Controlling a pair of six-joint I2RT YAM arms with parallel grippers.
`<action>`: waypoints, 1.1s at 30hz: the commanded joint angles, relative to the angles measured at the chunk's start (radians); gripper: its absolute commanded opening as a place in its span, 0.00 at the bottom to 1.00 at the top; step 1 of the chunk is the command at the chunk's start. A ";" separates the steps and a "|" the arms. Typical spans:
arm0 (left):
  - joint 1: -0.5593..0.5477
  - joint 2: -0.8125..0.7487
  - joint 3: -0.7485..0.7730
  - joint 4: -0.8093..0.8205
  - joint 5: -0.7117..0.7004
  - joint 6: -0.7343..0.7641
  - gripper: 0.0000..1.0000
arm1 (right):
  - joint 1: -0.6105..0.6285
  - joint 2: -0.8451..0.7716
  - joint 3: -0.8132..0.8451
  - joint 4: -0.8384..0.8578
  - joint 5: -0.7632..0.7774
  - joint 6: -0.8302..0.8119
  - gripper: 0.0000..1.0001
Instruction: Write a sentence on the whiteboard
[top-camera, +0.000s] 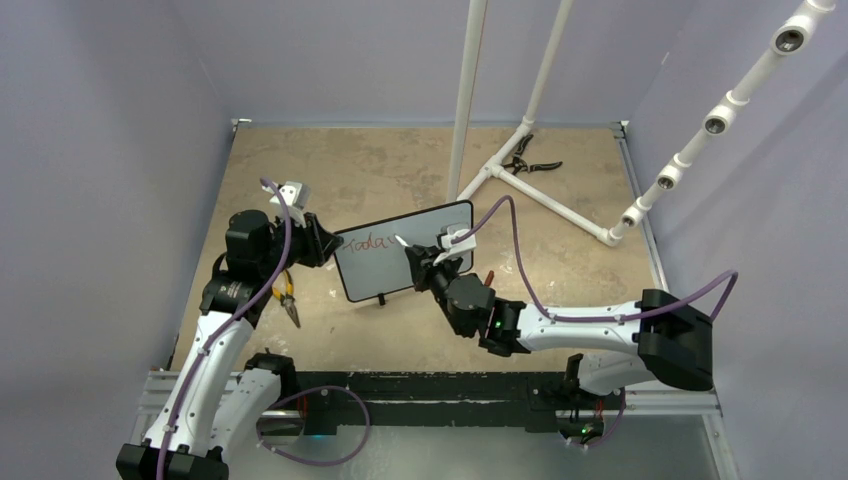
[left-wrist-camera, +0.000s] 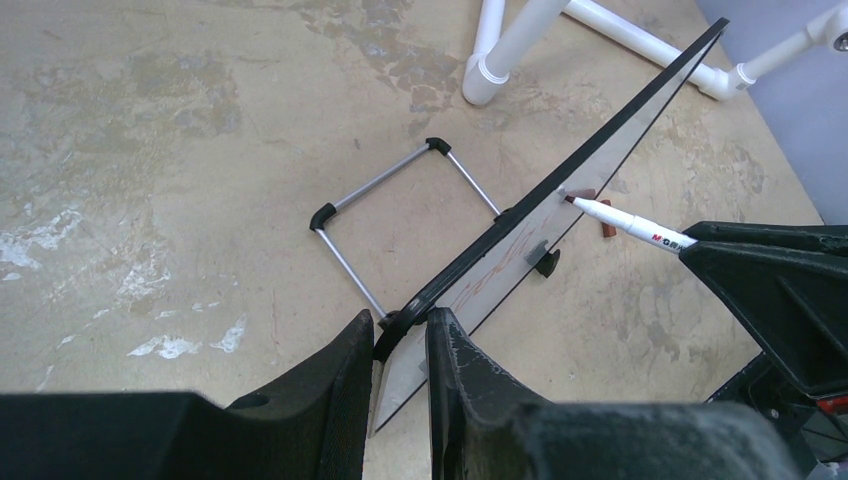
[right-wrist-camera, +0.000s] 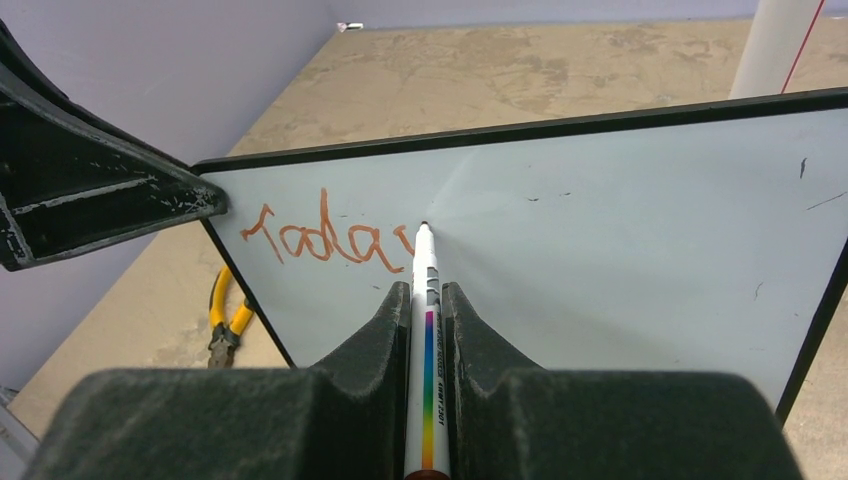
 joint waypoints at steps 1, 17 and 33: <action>0.003 -0.012 -0.004 0.031 -0.011 0.013 0.12 | -0.009 0.016 0.048 0.019 0.036 -0.004 0.00; 0.002 -0.017 -0.003 0.033 -0.010 0.013 0.12 | -0.002 0.029 0.009 -0.097 -0.008 0.127 0.00; 0.002 -0.015 -0.004 0.031 -0.013 0.013 0.12 | 0.037 0.012 0.018 -0.034 -0.068 0.090 0.00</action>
